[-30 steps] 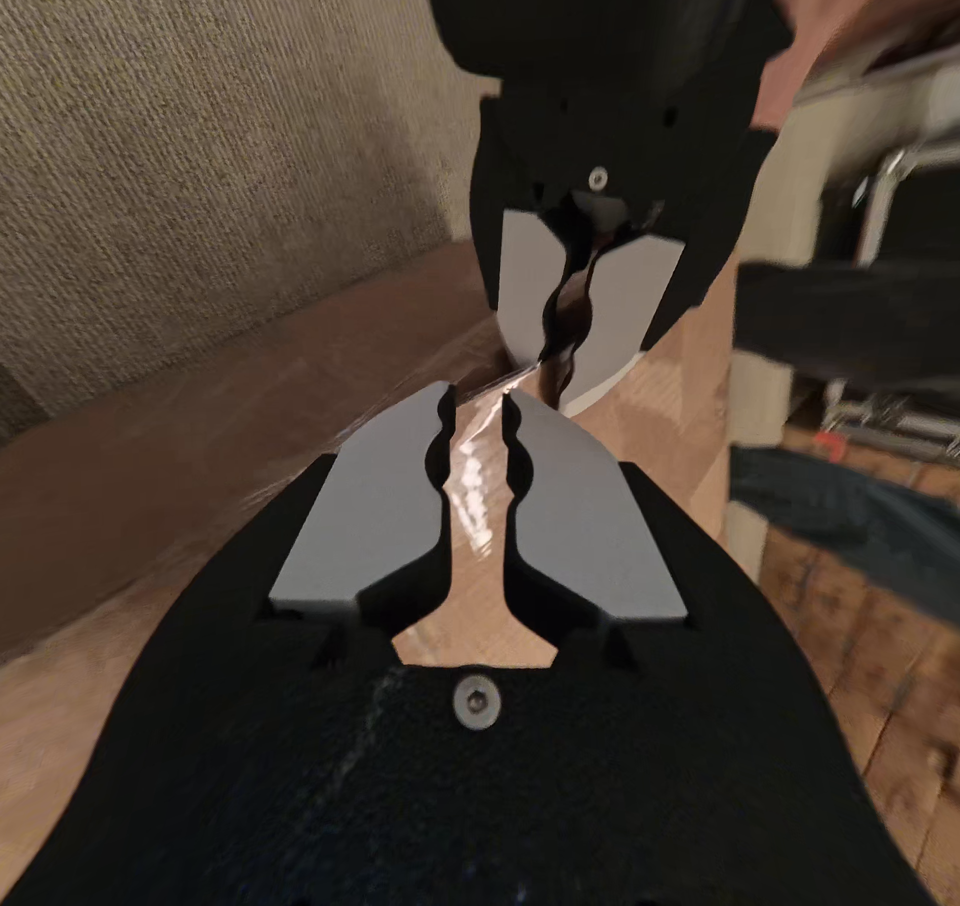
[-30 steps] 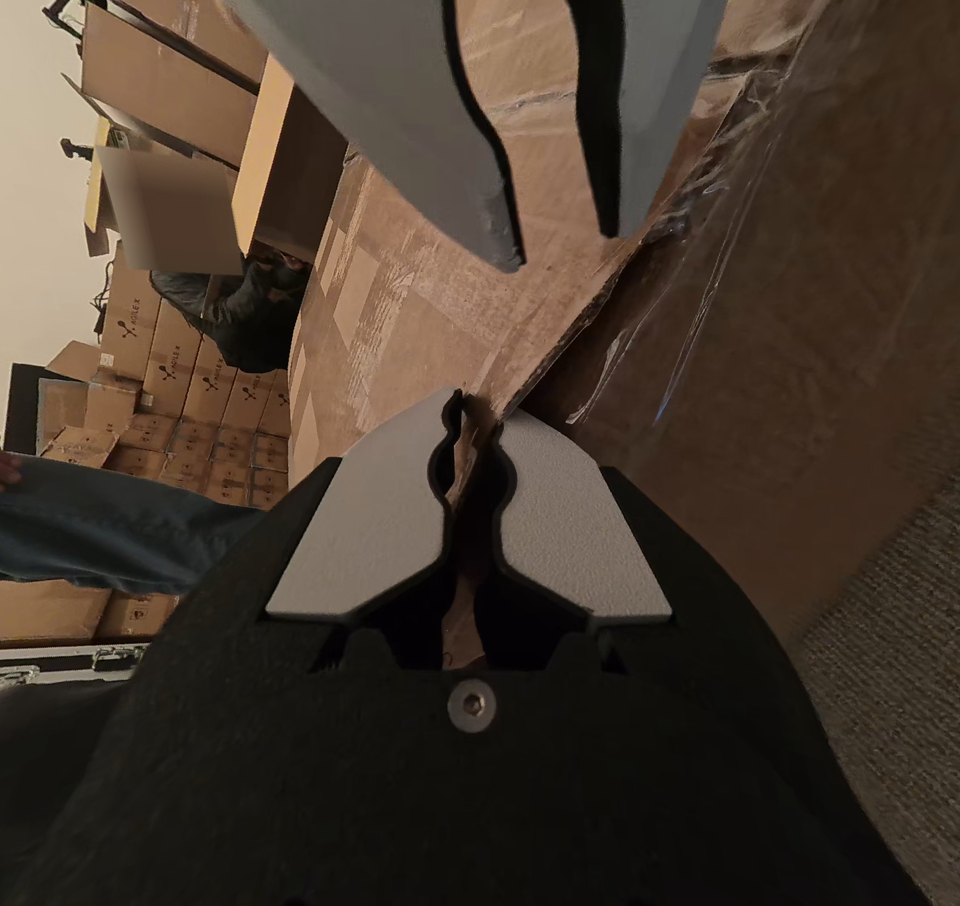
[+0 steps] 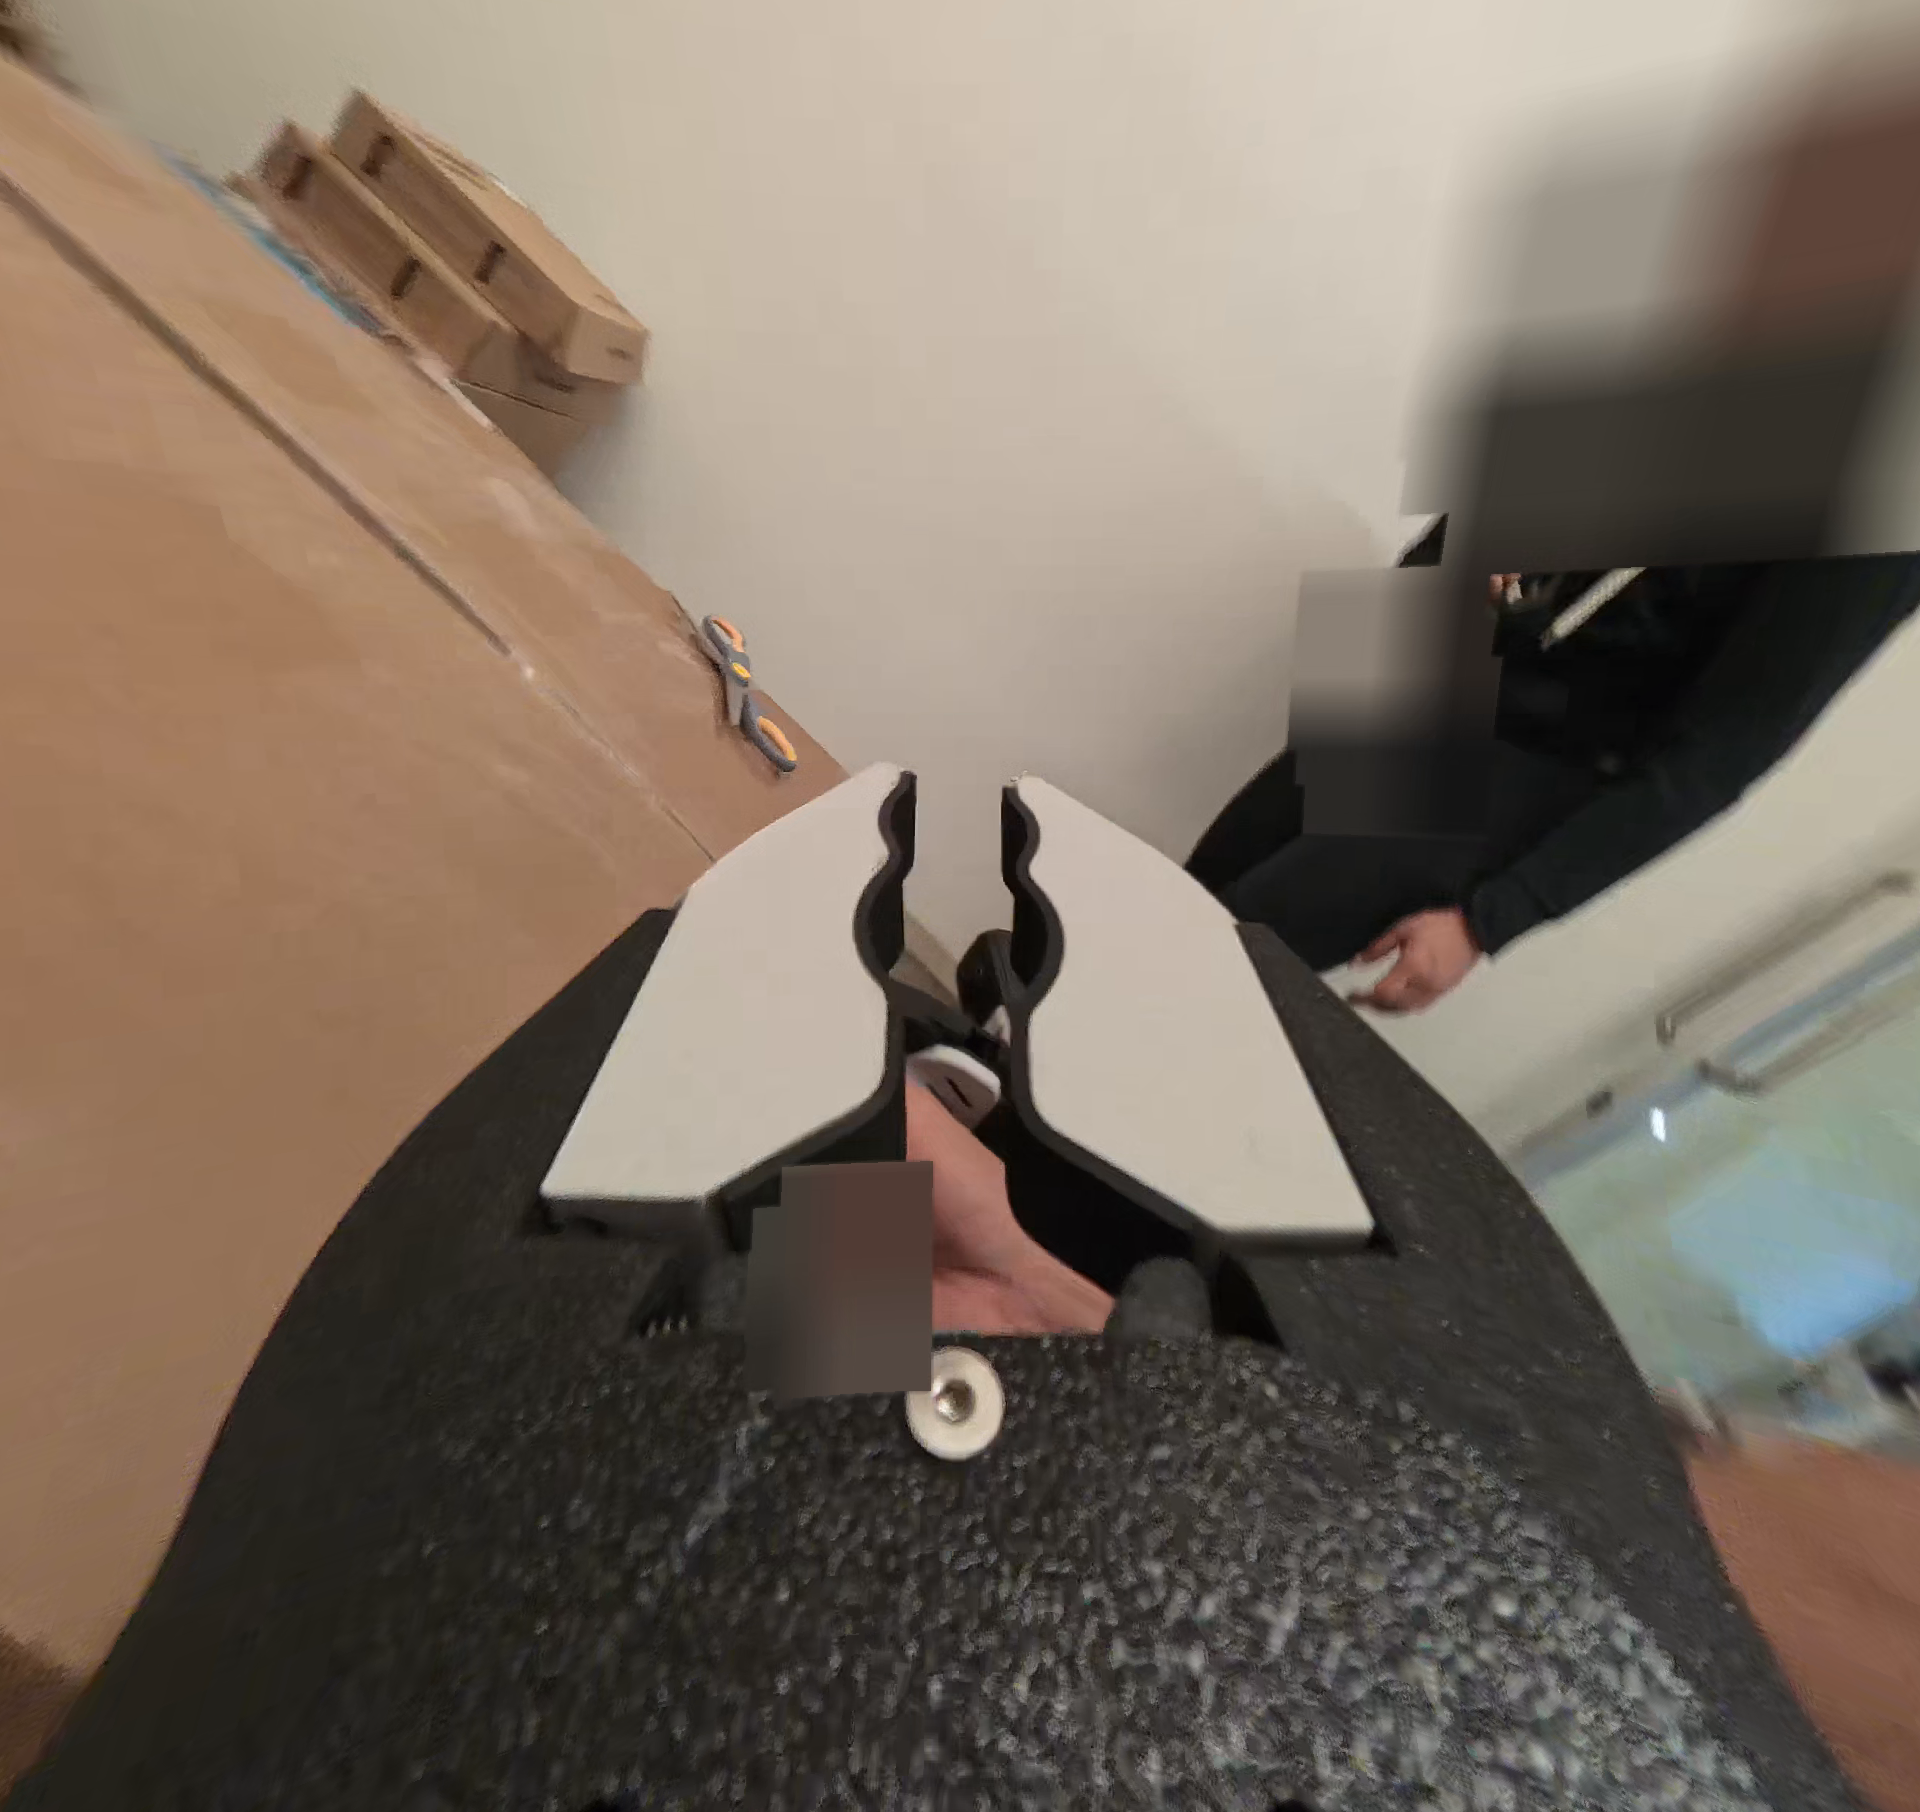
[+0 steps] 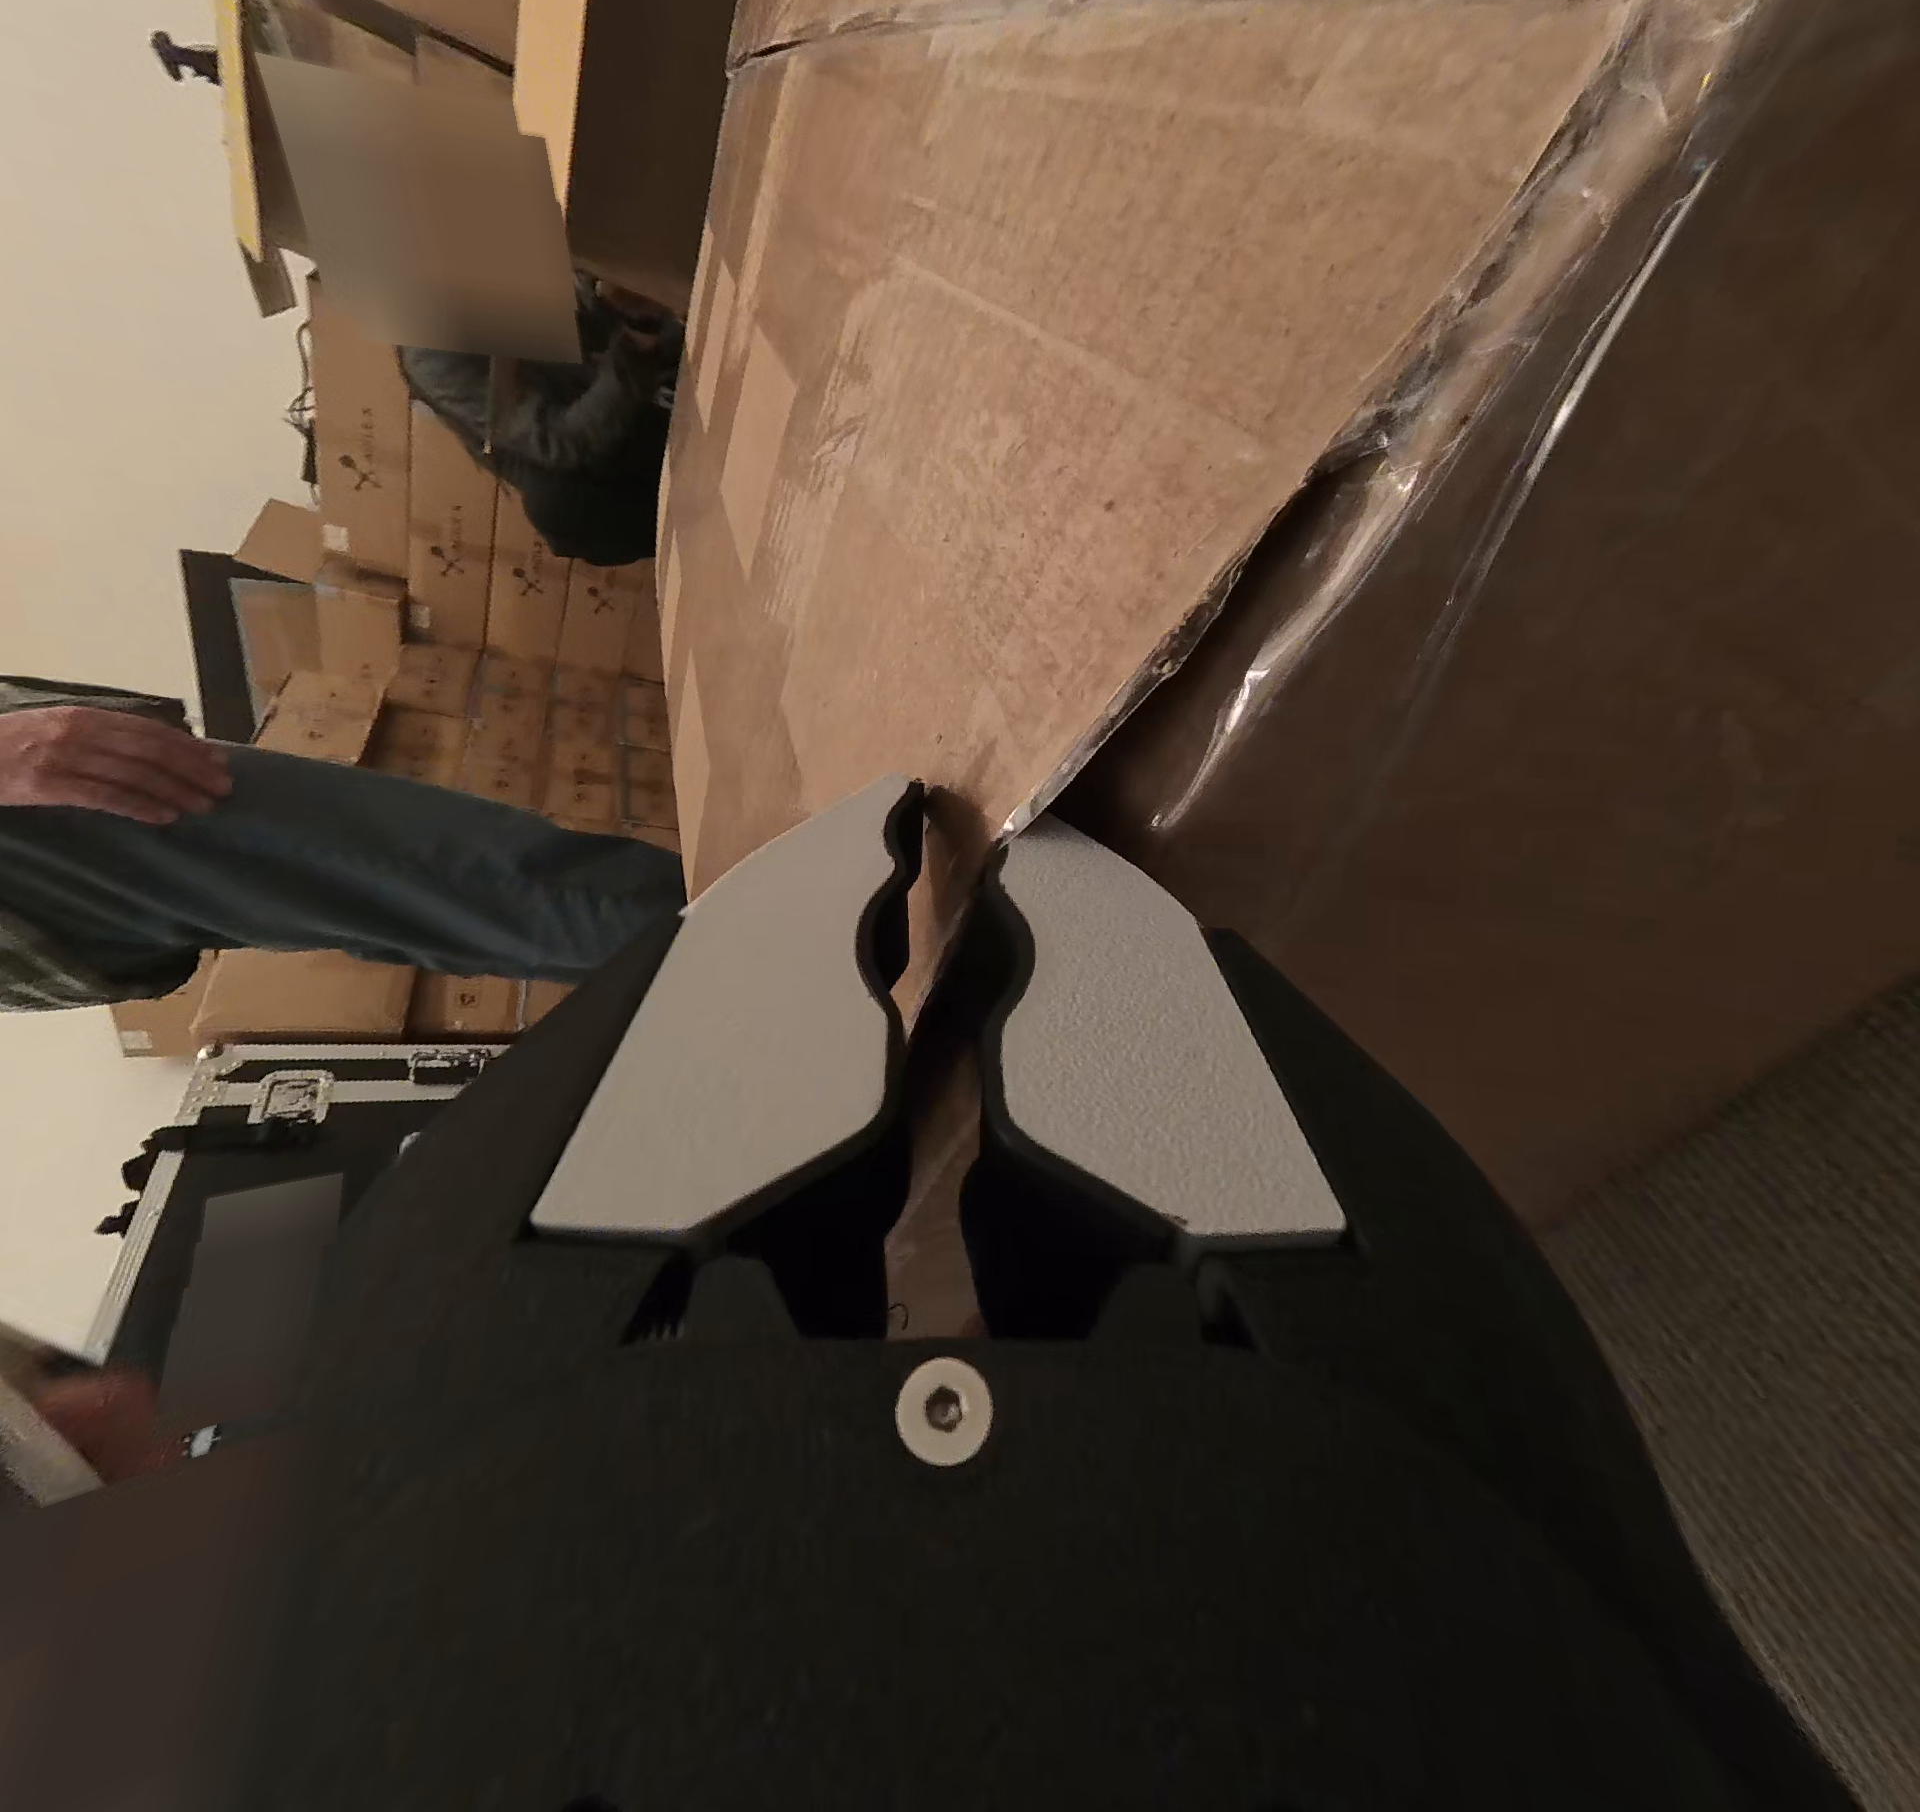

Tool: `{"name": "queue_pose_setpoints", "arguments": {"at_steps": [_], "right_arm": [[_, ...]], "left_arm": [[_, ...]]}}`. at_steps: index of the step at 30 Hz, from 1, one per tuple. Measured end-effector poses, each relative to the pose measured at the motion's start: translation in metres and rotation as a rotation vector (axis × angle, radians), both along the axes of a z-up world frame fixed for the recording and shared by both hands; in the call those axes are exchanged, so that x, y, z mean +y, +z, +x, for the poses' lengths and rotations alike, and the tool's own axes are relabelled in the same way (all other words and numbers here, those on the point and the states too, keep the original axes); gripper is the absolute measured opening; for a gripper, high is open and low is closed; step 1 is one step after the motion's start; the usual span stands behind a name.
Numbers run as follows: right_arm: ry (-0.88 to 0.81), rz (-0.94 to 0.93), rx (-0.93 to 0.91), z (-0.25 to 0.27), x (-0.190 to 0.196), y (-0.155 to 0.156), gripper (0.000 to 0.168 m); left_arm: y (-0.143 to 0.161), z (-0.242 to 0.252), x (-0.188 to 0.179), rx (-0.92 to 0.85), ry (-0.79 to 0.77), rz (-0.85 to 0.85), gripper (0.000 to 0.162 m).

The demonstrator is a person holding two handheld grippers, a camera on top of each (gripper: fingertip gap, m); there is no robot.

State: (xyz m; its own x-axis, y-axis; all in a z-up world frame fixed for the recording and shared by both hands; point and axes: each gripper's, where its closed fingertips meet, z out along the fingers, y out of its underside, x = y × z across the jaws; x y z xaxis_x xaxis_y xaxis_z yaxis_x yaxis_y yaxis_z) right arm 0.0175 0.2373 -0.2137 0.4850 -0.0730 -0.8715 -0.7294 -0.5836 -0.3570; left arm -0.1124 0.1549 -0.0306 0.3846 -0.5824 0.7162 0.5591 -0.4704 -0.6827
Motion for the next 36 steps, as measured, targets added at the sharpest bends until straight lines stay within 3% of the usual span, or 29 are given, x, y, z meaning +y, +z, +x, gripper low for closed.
{"name": "queue_pose_setpoints", "arguments": {"at_steps": [2, 5, 7, 15, 19, 24, 26, 33, 36], "right_arm": [[0.002, 0.022, 0.043, 0.0, 0.0, 0.001, 0.004], [0.042, 0.067, 0.113, -0.003, -0.001, 0.01, 0.022], [0.089, 0.059, 0.164, -0.004, -0.002, 0.012, 0.024], [0.298, 0.052, 0.37, -0.007, -0.008, 0.028, 0.053], [0.394, 0.01, 0.45, -0.008, -0.01, 0.035, 0.067], [0.479, -0.003, 0.484, -0.008, -0.013, 0.039, 0.075], [0.501, -0.017, 0.487, -0.008, -0.014, 0.038, 0.074], [0.561, -0.02, 0.512, -0.007, -0.016, 0.04, 0.078], [0.594, -0.024, 0.527, -0.007, -0.018, 0.042, 0.08]], "left_arm": [[-0.025, -0.001, -0.022, -0.096, 0.115, -0.076, 0.015], [-0.065, 0.0, -0.039, -0.28, 0.284, -0.195, 0.018], [-0.086, 0.007, -0.041, -0.33, 0.361, -0.225, 0.019], [-0.135, 0.076, -0.002, -0.521, 0.529, -0.414, 0.017], [-0.149, 0.092, 0.012, -0.522, 0.589, -0.508, 0.016], [-0.157, 0.101, 0.031, -0.475, 0.593, -0.586, 0.015], [-0.165, 0.105, 0.034, -0.466, 0.58, -0.647, 0.002], [-0.16, 0.114, 0.047, -0.456, 0.508, -0.601, 0.0], [-0.159, 0.13, 0.054, -0.343, 0.446, -0.647, 0.0]]}}
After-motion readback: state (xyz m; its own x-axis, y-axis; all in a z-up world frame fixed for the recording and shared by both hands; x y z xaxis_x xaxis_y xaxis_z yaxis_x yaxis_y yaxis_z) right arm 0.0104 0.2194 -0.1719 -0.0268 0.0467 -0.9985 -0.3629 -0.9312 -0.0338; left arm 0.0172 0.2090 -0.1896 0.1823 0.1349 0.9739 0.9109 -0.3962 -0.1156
